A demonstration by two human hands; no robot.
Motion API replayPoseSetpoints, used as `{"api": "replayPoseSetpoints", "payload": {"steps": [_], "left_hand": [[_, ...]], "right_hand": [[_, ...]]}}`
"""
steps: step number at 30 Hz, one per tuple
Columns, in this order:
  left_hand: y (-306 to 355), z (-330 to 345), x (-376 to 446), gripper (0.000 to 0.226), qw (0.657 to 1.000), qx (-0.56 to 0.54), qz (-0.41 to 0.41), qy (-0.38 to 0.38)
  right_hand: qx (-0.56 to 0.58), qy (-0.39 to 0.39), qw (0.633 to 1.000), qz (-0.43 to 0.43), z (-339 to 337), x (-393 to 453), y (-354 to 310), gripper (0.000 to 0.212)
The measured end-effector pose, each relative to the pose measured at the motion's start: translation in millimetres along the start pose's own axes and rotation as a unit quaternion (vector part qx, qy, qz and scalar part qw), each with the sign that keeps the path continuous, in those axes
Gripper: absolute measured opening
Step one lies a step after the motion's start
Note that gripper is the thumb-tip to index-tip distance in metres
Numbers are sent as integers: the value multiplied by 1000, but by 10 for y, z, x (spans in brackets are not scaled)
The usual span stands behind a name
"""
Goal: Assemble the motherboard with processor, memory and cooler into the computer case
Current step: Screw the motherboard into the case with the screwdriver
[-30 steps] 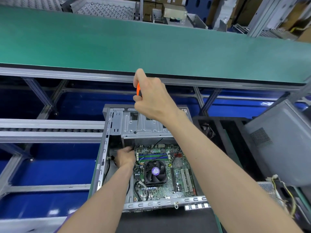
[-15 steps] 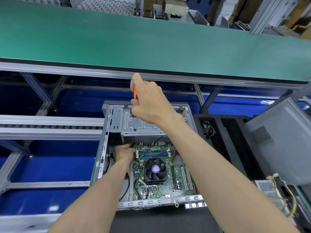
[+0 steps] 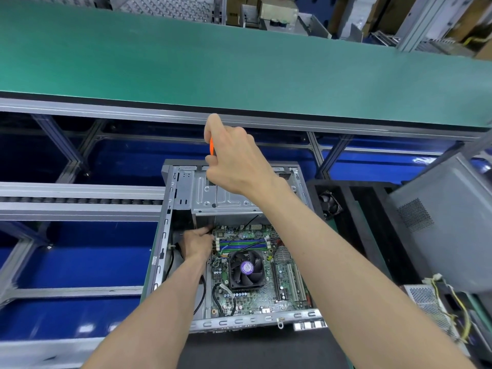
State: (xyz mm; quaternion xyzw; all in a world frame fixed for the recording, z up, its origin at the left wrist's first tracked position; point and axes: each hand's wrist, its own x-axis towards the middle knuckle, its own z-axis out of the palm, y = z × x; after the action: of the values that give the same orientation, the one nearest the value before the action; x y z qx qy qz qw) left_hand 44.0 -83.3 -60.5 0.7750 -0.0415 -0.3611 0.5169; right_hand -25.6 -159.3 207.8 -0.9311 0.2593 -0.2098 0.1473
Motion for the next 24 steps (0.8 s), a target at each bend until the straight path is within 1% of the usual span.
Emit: {"api": "replayPoseSetpoints", "payload": {"steps": [5, 9, 12, 14, 16, 19, 21, 23, 24], "left_hand": [[7, 9, -15, 31, 1000, -12, -5, -7], [13, 12, -24, 33, 999, -30, -19, -6], [9, 12, -8, 33, 998, -61, -31, -7], [4, 21, 1, 33, 996, -81, -40, -7], [10, 36, -2, 32, 993, -104, -49, -12], [8, 42, 23, 32, 987, -145, -61, -17], [2, 65, 67, 34, 981, -183, -64, -6], [10, 80, 78, 36, 974, -215, -75, 3], [27, 85, 83, 36, 970, -231, -77, 4]], "right_hand": [[-7, -6, 1000, -10, 30, 26, -6, 33], [2, -4, 1000, -13, 32, 24, 20, 31], [-63, -3, 998, -8, 35, 32, 32, 32], [-118, 0, 993, 7, 1, 55, 21, 28], [-128, -24, 992, 4, -70, 96, 1, 22], [-72, -77, 994, -19, -155, 139, -18, 14], [-100, -84, 991, -22, -124, 145, -41, 8], [-177, -51, 983, -22, -50, 133, -55, 27], [-209, -28, 977, -18, -37, 124, -52, 32]]}}
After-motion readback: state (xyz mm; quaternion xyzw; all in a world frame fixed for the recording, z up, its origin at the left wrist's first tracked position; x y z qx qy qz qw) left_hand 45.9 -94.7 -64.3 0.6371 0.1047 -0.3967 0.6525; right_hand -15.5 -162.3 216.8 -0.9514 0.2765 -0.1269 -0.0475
